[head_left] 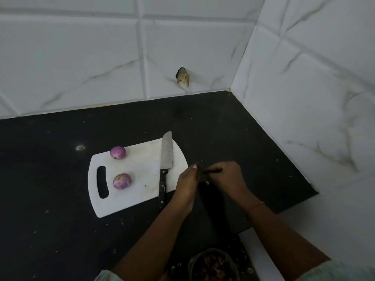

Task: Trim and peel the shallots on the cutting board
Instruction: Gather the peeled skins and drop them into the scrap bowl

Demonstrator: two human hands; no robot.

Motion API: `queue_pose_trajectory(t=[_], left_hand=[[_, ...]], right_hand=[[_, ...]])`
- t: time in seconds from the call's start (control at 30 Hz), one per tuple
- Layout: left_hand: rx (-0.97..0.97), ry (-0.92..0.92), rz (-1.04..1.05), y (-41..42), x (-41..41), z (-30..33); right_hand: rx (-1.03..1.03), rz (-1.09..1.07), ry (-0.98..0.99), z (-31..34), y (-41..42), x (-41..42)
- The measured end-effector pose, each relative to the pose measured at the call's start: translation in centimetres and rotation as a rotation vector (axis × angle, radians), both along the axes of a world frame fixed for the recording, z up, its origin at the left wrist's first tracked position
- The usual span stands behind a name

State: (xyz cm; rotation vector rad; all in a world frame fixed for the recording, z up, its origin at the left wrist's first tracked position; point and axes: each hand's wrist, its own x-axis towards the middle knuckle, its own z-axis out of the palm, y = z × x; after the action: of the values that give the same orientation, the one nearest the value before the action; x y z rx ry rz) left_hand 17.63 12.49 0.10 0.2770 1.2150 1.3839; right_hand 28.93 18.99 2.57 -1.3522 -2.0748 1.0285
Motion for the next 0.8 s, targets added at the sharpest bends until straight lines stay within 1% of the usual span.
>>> queue_pose_trajectory(t=[0.03, 0.07, 0.1, 0.13, 0.17, 0.2, 0.27, 0.3, 0.33, 0.37, 0.43, 0.47, 0.5, 0.57, 0.6, 0.67, 0.8], left_hand=[[-0.003, -0.127, 0.025, 0.2, 0.2, 0.1], [-0.007, -0.245, 0.049, 0.4, 0.3, 0.2], [-0.007, -0.358, 0.078, 0.5, 0.2, 0.3], [-0.001, -0.470, 0.094, 0.6, 0.1, 0.5], [0.012, -0.562, 0.096, 0.9, -0.1, 0.4], [0.032, -0.662, 0.099, 1.0, -0.3, 0.6], [0.047, -0.800, 0.092, 1.2, -0.8, 0.7], [0.058, -0.821, 0.091, 1.3, -1.0, 0.7], [0.069, -0.814, 0.107, 1.2, -1.3, 0.8], [0.085, -0.779, 0.126, 1.2, -1.6, 0.8], [0.118, -0.739, 0.147, 1.1, -2.4, 0.7], [0.127, -0.752, 0.165, 1.0, -3.0, 0.5], [0.130, -0.760, 0.186, 0.9, -3.5, 0.2], [0.136, -0.742, 0.202, 0.7, -4.3, -0.5], [0.138, -0.732, 0.208, 0.6, -4.5, -0.6], [0.129, -0.714, 0.210, 0.5, -4.6, -0.8], [0.114, -0.699, 0.221, 0.4, -4.4, -0.8]], right_hand=[[-0.090, 0.013, 0.112, 1.1, 0.0, -0.3], [-0.137, 0.077, 0.149, 2.0, -0.2, -0.6], [-0.128, 0.160, 0.123, 2.9, -0.4, -1.0], [-0.037, 0.221, 0.037, 3.6, -0.8, -1.5], [0.096, 0.252, -0.055, 4.0, -1.1, -1.9], [0.223, 0.249, -0.127, 4.0, -1.2, -2.2], [0.360, 0.264, -0.178, 4.1, -1.1, -2.5], [0.379, 0.297, -0.167, 3.9, -1.1, -2.5], [0.358, 0.298, -0.115, 3.7, -1.0, -2.4], [0.291, 0.240, -0.012, 3.6, -1.0, -2.2], [0.238, 0.007, 0.158, 2.9, -0.5, -1.1], [0.211, -0.104, 0.156, 2.0, -0.2, -0.4], [0.138, -0.180, 0.113, 0.8, -0.1, 0.4], [-0.071, -0.236, 0.031, -1.8, -0.6, 1.5], [-0.074, -0.236, 0.003, -3.1, -1.1, 1.8], [0.059, -0.204, -0.027, -4.8, -2.2, 2.1], [0.201, -0.122, -0.077, -5.4, -2.9, 1.6]])
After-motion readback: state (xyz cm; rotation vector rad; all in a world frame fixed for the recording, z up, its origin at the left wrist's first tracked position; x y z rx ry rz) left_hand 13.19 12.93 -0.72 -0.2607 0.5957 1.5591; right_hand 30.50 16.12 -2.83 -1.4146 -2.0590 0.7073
